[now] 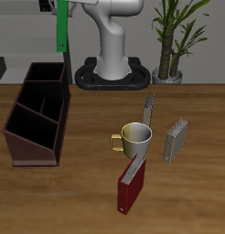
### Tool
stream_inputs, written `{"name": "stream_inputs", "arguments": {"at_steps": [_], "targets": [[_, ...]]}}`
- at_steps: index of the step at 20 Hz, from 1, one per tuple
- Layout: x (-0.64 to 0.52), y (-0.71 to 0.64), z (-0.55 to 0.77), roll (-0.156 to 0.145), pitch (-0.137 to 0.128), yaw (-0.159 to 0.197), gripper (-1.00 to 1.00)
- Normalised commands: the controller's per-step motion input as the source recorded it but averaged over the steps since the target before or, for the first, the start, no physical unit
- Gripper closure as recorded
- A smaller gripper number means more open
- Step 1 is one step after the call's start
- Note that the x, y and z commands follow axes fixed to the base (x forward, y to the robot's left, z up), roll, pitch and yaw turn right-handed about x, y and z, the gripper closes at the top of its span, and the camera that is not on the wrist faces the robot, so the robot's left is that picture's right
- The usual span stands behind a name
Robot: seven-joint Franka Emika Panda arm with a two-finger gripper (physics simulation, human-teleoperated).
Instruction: Place the green book into the right desk caddy's right compartment
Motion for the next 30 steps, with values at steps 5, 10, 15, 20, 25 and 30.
{"name": "stream_inputs", "arguments": {"at_steps": [5, 10, 15, 20, 25, 30], "targets": [[-0.22, -0.11, -0.08, -0.029, 0.008, -0.011, 1.00], [-0.34, -0.14, -0.10, -0.054, 0.001, -0.011, 1.00], [-0.28, -0.22, -0.12, -0.060, 0.031, -0.013, 1.00], [-0.26, -0.10, -0.09, -0.032, 0.020, -0.033, 1.00], [-0.18, 0.04, -0.07, 0.001, 0.014, -0.006, 1.00], [-0.22, -0.01, -0.03, -0.004, -0.013, -0.011, 1.00]]}}
